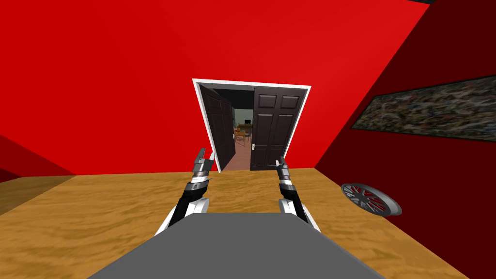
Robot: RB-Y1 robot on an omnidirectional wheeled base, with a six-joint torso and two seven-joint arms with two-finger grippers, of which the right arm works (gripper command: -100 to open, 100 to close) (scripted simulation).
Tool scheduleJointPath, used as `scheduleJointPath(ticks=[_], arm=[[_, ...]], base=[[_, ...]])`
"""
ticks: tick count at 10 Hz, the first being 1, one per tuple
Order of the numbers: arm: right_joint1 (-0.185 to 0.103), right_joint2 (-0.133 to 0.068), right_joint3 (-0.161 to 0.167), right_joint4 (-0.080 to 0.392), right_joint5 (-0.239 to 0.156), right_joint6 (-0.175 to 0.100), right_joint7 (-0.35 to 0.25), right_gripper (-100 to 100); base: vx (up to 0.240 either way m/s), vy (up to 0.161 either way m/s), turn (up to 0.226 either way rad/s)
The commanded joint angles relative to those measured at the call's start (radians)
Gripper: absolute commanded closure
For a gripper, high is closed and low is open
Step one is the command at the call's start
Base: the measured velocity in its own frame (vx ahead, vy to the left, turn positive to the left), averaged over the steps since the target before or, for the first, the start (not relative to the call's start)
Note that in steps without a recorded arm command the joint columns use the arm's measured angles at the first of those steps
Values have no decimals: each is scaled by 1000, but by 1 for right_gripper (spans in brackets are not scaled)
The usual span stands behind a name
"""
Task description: Push the door open
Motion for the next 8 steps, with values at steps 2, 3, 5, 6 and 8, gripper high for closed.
scheduleJointPath(ticks=[2,3,5,6,8], arm=[[-34,-11,-14,80,-6,-16,-7,-100],[-46,-14,-18,111,-8,-22,-9,-100],[-72,-21,-28,176,-13,-34,-14,-100],[-85,-24,-33,209,-15,-41,-17,-100],[-111,-30,-42,267,-19,-54,-21,-100]], base=[[90,11,79],[95,21,69],[102,24,78],[115,-4,72],[98,-9,83]])
